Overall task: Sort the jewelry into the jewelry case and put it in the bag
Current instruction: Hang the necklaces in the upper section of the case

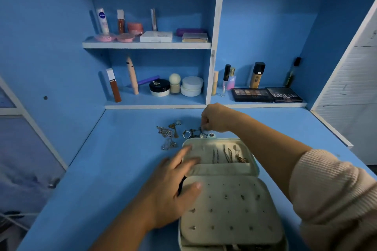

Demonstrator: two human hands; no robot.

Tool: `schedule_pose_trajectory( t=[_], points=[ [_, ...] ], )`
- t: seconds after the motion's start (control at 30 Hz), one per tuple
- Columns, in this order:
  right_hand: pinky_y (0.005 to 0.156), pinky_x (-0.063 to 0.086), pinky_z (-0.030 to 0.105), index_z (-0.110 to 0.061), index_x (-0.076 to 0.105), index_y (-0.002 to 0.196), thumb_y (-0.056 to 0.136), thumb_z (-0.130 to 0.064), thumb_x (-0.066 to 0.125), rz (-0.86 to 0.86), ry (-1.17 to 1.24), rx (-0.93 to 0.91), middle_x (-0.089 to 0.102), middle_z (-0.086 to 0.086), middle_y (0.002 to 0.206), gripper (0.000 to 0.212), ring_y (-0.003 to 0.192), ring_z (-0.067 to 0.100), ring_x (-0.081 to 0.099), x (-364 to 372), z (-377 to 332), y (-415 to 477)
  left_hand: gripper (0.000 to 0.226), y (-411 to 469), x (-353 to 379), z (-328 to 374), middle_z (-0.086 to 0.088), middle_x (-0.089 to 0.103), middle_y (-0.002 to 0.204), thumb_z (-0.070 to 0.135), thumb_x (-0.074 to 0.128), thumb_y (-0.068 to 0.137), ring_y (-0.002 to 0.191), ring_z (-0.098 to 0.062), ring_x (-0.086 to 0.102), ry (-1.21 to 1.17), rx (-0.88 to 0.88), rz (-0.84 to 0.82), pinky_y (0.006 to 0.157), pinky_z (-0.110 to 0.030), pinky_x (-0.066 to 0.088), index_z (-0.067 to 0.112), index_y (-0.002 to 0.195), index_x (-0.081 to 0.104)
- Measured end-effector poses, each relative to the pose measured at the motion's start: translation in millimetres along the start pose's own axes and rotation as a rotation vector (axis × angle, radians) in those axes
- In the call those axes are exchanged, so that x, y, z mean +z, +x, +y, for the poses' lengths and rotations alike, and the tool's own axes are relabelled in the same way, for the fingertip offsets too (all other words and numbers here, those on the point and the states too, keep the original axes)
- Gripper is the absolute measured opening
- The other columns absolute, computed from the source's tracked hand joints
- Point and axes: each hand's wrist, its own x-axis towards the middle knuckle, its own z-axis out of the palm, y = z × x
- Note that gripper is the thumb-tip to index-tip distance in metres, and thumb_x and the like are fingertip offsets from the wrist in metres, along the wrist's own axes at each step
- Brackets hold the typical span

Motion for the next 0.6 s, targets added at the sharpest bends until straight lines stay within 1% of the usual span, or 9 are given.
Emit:
schedule_pose_trajectory(
  t=[0.07, 0.13, 0.23, 0.3, 0.33, 0.37, 0.43, 0.5, 0.6],
  points=[
    [0.076, 0.053, 0.034, -0.003, 0.070, 0.095, 0.090, -0.027, 0.057, -0.021, -0.012, 0.008, 0.067, 0.015, 0.103, 0.028, 0.096, 0.031, 0.062, -0.8, -1.8, 5.9, 0.065, 1.3, 0.4, -2.1, 0.029, 0.006, 0.157, 0.065, 0.033, 0.081, 0.140, -0.003, 0.024, -0.010, 0.015, 0.019, 0.112, -0.032, 0.030, 0.040, 0.140, 0.041],
    [0.075, 0.052, 0.032, -0.007, 0.072, 0.095, 0.088, -0.034, 0.063, -0.045, -0.008, -0.012, 0.068, 0.009, 0.101, 0.029, 0.095, 0.026, 0.062, -2.2, -3.1, 9.2, 0.063, 2.0, 0.2, -3.2, 0.029, 0.011, 0.155, 0.063, 0.036, 0.080, 0.140, -0.001, 0.025, -0.034, 0.022, 0.040, 0.112, -0.031, 0.030, 0.040, 0.138, 0.044],
    [0.071, 0.045, 0.025, -0.014, 0.073, 0.095, 0.084, -0.030, 0.071, -0.066, 0.027, -0.039, 0.069, -0.001, 0.097, 0.020, 0.086, 0.014, 0.059, -3.6, -3.3, 9.0, 0.063, 2.6, 0.1, -4.6, 0.028, 0.017, 0.155, 0.064, 0.039, 0.079, 0.139, -0.001, 0.028, -0.048, 0.026, 0.057, 0.111, -0.036, 0.033, 0.040, 0.136, 0.047],
    [0.068, 0.045, 0.027, -0.010, 0.072, 0.089, 0.085, -0.027, 0.069, -0.086, 0.019, -0.013, 0.068, 0.003, 0.089, 0.018, 0.078, 0.015, 0.055, -3.4, -2.0, 9.4, 0.062, 2.8, 0.2, -5.4, 0.029, 0.018, 0.154, 0.063, 0.040, 0.078, 0.139, 0.000, 0.028, -0.060, 0.028, 0.064, 0.111, -0.037, 0.034, 0.041, 0.136, 0.048],
    [0.064, 0.044, 0.029, -0.006, 0.069, 0.080, 0.086, -0.026, 0.067, -0.097, 0.013, 0.003, 0.063, 0.007, 0.080, 0.020, 0.071, 0.017, 0.051, -2.8, -1.7, 9.6, 0.062, 2.9, 0.4, -5.5, 0.030, 0.018, 0.153, 0.063, 0.041, 0.078, 0.139, 0.001, 0.028, -0.069, 0.028, 0.068, 0.110, -0.037, 0.035, 0.041, 0.135, 0.049],
    [0.060, 0.041, 0.030, -0.005, 0.061, 0.070, 0.087, -0.024, 0.064, -0.110, 0.007, 0.019, 0.056, 0.008, 0.071, 0.026, 0.064, 0.019, 0.045, -1.9, -1.6, 9.8, 0.061, 3.0, 0.8, -5.9, 0.032, 0.018, 0.153, 0.063, 0.042, 0.078, 0.139, 0.001, 0.028, -0.077, 0.028, 0.072, 0.110, -0.038, 0.035, 0.041, 0.135, 0.049],
    [0.055, 0.034, 0.029, -0.009, 0.045, 0.059, 0.089, -0.026, 0.057, -0.146, -0.040, 0.017, 0.041, 0.004, 0.062, 0.037, 0.057, 0.020, 0.036, -0.6, -3.3, 10.4, 0.061, 2.9, 1.2, -6.3, 0.033, 0.018, 0.152, 0.062, 0.043, 0.078, 0.138, 0.002, 0.029, -0.082, 0.028, 0.078, 0.110, -0.038, 0.036, 0.041, 0.135, 0.050],
    [0.053, 0.031, 0.029, -0.012, 0.040, 0.059, 0.094, -0.031, 0.052, -0.191, -0.083, -0.003, 0.036, 0.003, 0.062, 0.041, 0.056, 0.019, 0.033, -0.4, -5.9, 9.6, 0.061, 2.6, 1.2, -6.1, 0.033, 0.019, 0.152, 0.063, 0.044, 0.078, 0.138, 0.002, 0.029, -0.080, 0.027, 0.081, 0.110, -0.038, 0.036, 0.041, 0.134, 0.050],
    [0.054, 0.031, 0.030, -0.013, 0.040, 0.060, 0.096, -0.034, 0.048, -0.223, -0.097, -0.016, 0.036, 0.003, 0.063, 0.042, 0.057, 0.019, 0.033, -3.9, -8.2, 7.8, 0.060, 2.6, 0.5, -5.8, 0.033, 0.021, 0.151, 0.063, 0.045, 0.077, 0.138, 0.002, 0.029, -0.093, 0.021, 0.090, 0.110, -0.039, 0.036, 0.042, 0.133, 0.052]
  ],
)
